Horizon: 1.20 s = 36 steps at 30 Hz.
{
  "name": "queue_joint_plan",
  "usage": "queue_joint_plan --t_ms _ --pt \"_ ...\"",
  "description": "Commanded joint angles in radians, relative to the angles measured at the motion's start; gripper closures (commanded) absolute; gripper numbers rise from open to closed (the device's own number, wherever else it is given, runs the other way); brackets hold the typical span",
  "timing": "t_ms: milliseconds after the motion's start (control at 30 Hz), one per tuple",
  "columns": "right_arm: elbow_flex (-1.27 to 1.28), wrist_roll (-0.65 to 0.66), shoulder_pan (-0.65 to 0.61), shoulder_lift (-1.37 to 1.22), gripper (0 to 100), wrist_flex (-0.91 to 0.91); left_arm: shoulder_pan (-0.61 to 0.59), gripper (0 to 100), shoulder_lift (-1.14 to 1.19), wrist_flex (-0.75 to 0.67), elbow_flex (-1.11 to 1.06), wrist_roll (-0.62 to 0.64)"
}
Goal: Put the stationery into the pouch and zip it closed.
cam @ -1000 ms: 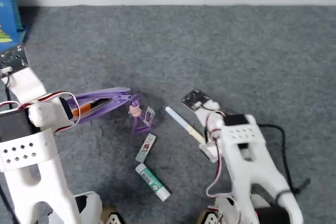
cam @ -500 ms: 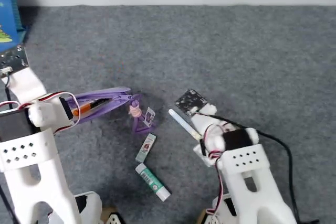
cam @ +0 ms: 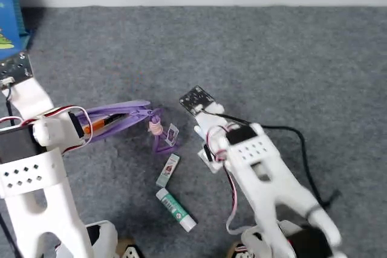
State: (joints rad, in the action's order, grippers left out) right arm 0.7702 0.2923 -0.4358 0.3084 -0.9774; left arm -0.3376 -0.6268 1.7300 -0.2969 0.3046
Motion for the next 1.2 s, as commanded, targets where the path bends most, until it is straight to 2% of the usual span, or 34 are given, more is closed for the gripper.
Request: queue_joint_plan --t_ms 0,333,400,500,600,667,933,1167 --pt "-0.114 -0.012 -0.008 -0.119 77.2 0.070 -0.002 99 0.011 0.008 0.015 0.008" --pt "-0.155 -0.009 -0.019 -0.334 77.6 0.216 -0.002 99 0.011 0.006 0.015 0.008" --pt "-0.153 -0.009 -0.025 -0.355 82.7 0.214 -0.002 99 0.011 0.006 0.015 0.008" --pt "-0.155 -0.011 -0.027 -0.357 98.5 0.216 -0.002 99 0.012 0.006 0.015 0.008" --pt "-0.144 -0.038 -0.024 -0.325 96.3 0.200 -0.002 99 0.012 0.006 0.015 0.008" --pt "-0.143 -0.084 -0.024 -0.282 99.5 0.162 -0.002 99 0.012 0.006 0.015 0.008" --pt "-0.137 -0.161 -0.025 0.087 99.1 -0.110 -0.002 99 0.012 0.006 0.015 0.008" --pt "-0.137 -0.166 -0.056 0.401 99.1 -0.168 -0.002 99 0.012 0.006 0.015 0.008"
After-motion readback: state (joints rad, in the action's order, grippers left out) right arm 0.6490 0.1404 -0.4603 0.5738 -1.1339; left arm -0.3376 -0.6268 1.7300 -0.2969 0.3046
